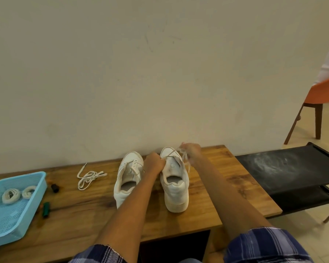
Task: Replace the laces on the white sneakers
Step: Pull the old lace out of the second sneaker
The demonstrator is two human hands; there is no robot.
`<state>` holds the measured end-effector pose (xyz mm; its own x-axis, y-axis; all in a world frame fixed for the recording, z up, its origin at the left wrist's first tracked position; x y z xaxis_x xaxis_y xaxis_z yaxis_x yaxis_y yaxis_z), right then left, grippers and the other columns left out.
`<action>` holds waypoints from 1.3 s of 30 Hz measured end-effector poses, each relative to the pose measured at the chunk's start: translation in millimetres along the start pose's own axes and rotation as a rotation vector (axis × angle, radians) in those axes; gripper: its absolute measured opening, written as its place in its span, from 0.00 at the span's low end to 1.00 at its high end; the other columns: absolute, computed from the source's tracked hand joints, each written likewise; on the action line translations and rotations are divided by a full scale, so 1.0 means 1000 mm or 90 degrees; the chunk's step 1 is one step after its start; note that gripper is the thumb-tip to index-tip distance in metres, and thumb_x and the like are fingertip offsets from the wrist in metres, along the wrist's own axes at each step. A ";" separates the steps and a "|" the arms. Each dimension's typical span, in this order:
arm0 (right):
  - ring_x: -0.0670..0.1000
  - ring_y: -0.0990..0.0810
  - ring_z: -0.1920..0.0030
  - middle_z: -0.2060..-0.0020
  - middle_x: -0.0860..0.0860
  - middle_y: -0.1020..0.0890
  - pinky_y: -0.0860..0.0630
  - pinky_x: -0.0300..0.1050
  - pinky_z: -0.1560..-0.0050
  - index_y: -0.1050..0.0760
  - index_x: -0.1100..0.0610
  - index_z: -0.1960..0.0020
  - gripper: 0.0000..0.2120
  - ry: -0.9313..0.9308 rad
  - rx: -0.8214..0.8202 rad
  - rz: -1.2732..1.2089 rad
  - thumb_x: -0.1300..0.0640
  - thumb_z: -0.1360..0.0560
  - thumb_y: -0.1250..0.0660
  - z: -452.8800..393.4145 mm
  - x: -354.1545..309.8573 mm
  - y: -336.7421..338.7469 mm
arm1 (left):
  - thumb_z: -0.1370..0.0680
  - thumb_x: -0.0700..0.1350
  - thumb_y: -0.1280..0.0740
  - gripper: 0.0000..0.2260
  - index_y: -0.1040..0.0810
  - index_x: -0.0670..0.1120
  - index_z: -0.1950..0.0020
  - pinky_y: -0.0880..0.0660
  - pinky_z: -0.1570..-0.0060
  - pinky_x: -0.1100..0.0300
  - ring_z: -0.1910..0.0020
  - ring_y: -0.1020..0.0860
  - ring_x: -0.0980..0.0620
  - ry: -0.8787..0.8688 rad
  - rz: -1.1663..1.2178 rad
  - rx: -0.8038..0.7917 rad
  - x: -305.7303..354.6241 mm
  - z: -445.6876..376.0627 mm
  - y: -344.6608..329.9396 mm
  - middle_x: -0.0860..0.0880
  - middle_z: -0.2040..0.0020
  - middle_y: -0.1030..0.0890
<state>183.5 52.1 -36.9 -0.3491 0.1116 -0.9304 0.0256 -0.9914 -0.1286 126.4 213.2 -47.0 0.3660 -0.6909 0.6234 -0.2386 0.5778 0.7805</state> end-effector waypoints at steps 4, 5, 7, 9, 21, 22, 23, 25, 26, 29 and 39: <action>0.50 0.28 0.67 0.65 0.54 0.24 0.24 0.44 0.57 0.31 0.61 0.56 0.07 -0.010 0.035 -0.315 0.64 0.22 0.47 -0.006 -0.017 0.014 | 0.24 0.48 0.36 0.14 0.20 0.39 0.48 0.24 0.50 0.52 0.49 0.20 0.41 -0.007 -0.008 0.008 0.002 0.001 -0.001 0.41 0.50 0.18; 0.50 0.30 0.69 0.68 0.52 0.28 0.24 0.47 0.55 0.33 0.59 0.56 0.06 0.003 0.039 -0.283 0.61 0.22 0.46 -0.007 -0.019 0.014 | 0.24 0.48 0.36 0.14 0.20 0.39 0.47 0.24 0.50 0.52 0.49 0.20 0.42 -0.010 -0.009 0.009 0.003 0.001 -0.001 0.41 0.50 0.18; 0.48 0.30 0.69 0.67 0.50 0.29 0.26 0.44 0.62 0.33 0.58 0.53 0.06 0.090 0.027 -0.026 0.55 0.22 0.40 -0.003 -0.026 0.009 | 0.25 0.47 0.36 0.13 0.21 0.39 0.47 0.24 0.52 0.52 0.50 0.20 0.42 -0.009 -0.003 0.007 0.003 0.000 -0.002 0.40 0.51 0.18; 0.48 0.29 0.63 0.62 0.49 0.28 0.29 0.43 0.62 0.30 0.58 0.51 0.12 0.221 -0.036 0.341 0.51 0.26 0.33 -0.002 -0.028 -0.010 | 0.24 0.46 0.36 0.14 0.21 0.36 0.48 0.25 0.53 0.52 0.50 0.20 0.40 -0.003 0.004 0.009 0.002 -0.001 -0.001 0.39 0.50 0.18; 0.54 0.25 0.59 0.64 0.51 0.26 0.29 0.45 0.58 0.28 0.58 0.61 0.08 0.345 0.053 0.724 0.56 0.25 0.35 0.009 -0.029 -0.025 | 0.24 0.47 0.36 0.15 0.21 0.35 0.51 0.24 0.54 0.52 0.53 0.19 0.40 -0.010 0.006 0.010 0.000 -0.001 -0.003 0.38 0.52 0.18; 0.56 0.25 0.59 0.66 0.52 0.25 0.29 0.46 0.58 0.28 0.58 0.64 0.10 0.340 0.073 0.602 0.57 0.24 0.35 0.011 -0.034 -0.016 | 0.24 0.48 0.36 0.15 0.21 0.36 0.51 0.24 0.54 0.53 0.53 0.19 0.40 -0.008 0.006 0.009 0.000 -0.001 -0.003 0.39 0.53 0.18; 0.58 0.23 0.56 0.63 0.55 0.22 0.27 0.48 0.55 0.24 0.59 0.61 0.08 0.319 0.112 0.445 0.58 0.24 0.35 0.014 -0.040 -0.004 | 0.24 0.49 0.36 0.15 0.20 0.37 0.51 0.24 0.54 0.53 0.53 0.19 0.40 -0.008 0.005 0.009 -0.001 -0.001 -0.003 0.39 0.53 0.18; 0.58 0.24 0.46 0.50 0.57 0.22 0.27 0.51 0.45 0.23 0.63 0.44 0.12 0.216 0.199 0.116 0.57 0.21 0.38 0.014 -0.045 0.021 | 0.24 0.49 0.36 0.14 0.20 0.38 0.52 0.23 0.53 0.53 0.54 0.19 0.41 -0.007 0.008 0.008 -0.002 -0.002 -0.005 0.40 0.53 0.17; 0.56 0.24 0.48 0.49 0.55 0.24 0.27 0.49 0.47 0.26 0.61 0.41 0.12 0.167 0.208 -0.014 0.55 0.20 0.41 0.012 -0.047 0.026 | 0.24 0.48 0.36 0.14 0.19 0.38 0.52 0.22 0.53 0.53 0.54 0.19 0.41 -0.009 0.011 0.007 -0.002 -0.002 -0.005 0.40 0.53 0.17; 0.46 0.26 0.69 0.59 0.52 0.24 0.33 0.36 0.72 0.31 0.58 0.49 0.09 0.090 0.150 -0.287 0.55 0.18 0.47 0.006 -0.056 0.019 | 0.25 0.48 0.35 0.14 0.19 0.38 0.52 0.22 0.54 0.52 0.55 0.19 0.41 -0.008 0.008 0.008 -0.001 -0.001 -0.005 0.41 0.54 0.17; 0.52 0.26 0.57 0.59 0.51 0.26 0.30 0.43 0.58 0.28 0.57 0.53 0.08 0.322 -0.082 0.913 0.55 0.28 0.32 0.008 -0.016 -0.051 | 0.24 0.50 0.35 0.14 0.18 0.41 0.49 0.22 0.53 0.52 0.53 0.19 0.42 -0.006 -0.026 0.017 -0.002 -0.003 -0.004 0.41 0.52 0.17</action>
<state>180.6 100.2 -12.9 0.3867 -0.8705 -0.3046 0.1411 -0.2705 0.9523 129.4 213.0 -51.4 0.3670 -0.7178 0.5917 -0.2479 0.5376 0.8059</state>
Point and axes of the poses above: each hand's wrist, its own z-axis away from the middle knuckle, its own y-axis out of the back of the hand, x = y × z, the point moved 8 cm from there along -z, towards the middle knuckle
